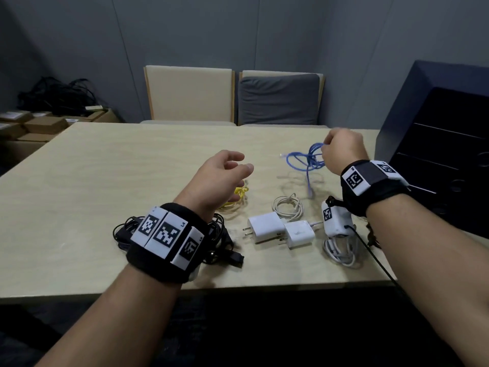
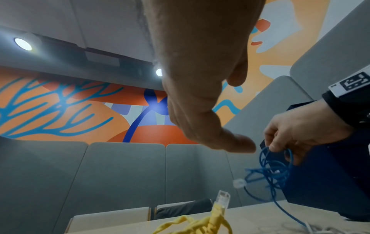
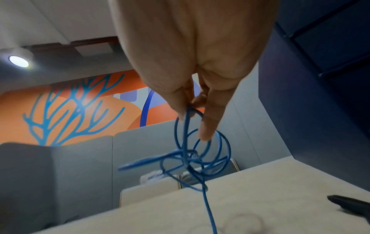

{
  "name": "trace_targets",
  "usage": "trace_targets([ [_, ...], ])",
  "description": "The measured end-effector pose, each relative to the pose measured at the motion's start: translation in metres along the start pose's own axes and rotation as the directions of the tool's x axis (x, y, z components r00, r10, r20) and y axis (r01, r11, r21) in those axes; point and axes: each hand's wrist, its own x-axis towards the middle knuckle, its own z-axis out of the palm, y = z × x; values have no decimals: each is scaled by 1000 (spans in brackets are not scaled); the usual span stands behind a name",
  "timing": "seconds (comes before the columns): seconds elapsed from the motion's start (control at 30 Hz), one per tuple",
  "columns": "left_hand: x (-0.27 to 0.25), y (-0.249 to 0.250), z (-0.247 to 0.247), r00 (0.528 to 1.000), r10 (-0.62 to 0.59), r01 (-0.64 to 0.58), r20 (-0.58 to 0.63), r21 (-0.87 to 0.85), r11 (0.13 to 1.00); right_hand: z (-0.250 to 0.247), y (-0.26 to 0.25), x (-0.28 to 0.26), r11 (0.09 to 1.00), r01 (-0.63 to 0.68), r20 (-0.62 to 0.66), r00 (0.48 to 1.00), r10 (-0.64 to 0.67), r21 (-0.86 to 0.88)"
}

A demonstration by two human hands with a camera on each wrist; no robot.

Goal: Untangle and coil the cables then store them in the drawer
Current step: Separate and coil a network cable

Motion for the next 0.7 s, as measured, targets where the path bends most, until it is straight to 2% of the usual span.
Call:
trace_targets([
  [0.1,-8,2,6,999,35,-35,8,-41,999,-26,8,-9,974,2,-176,984,38,225],
  [0.2,-20,5,15,996,85,-82,31,-103,991,-59,17,-28,901,135,-320,947,5,413],
  [0.33,-43,7,33,984,161,-144,74,-199,969,-106,32,-80,820,252,-428,904,-9,514],
  [0.43,-68,7,52,975,190,-150,113,-291,945,-132,44,-133,725,298,-407,913,-27,621],
  [0.57,-104,-6,79,966,200,-116,163,-417,901,-143,71,-212,644,267,-328,944,-26,717],
  [0.7,-142,-46,112,912,206,-14,355,-476,879,-118,113,-278,575,174,-192,981,-30,799],
])
